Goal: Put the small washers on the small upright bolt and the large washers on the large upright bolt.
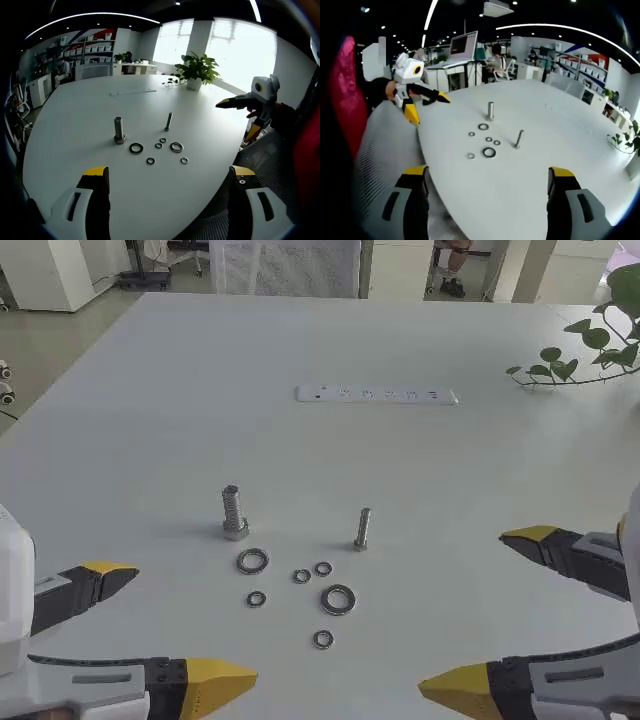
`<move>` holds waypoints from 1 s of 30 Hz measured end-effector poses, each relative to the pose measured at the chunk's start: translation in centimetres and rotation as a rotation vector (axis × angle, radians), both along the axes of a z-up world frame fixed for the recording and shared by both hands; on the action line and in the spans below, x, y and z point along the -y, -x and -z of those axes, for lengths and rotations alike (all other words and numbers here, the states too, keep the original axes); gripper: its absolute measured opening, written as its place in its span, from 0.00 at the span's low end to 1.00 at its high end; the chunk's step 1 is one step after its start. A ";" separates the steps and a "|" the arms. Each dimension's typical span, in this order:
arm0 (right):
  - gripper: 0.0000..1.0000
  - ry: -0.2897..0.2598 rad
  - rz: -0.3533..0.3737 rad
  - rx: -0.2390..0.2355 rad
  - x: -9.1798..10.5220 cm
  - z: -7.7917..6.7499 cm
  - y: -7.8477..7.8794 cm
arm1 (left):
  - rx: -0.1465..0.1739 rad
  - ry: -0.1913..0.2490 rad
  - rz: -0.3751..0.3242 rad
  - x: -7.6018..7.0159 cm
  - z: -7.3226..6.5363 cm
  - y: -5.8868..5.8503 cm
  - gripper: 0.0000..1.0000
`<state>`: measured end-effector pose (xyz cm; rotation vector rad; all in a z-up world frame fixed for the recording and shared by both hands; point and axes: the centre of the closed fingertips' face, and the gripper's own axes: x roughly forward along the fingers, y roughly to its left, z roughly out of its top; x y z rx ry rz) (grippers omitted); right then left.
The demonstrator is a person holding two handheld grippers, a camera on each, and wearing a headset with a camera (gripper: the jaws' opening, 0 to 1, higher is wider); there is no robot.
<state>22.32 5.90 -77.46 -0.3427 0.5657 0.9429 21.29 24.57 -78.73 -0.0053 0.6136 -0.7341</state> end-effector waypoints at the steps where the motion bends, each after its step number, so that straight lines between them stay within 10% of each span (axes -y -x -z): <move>1: 0.99 0.000 0.000 -0.001 0.0 0.0 0.0 | -0.002 0.000 0.002 0.0 0.0 0.0 1.00; 30: 0.98 0.016 -0.012 -0.006 0.0 0.1 0.1 | -0.007 -0.005 0.019 0.2 0.1 0.2 0.98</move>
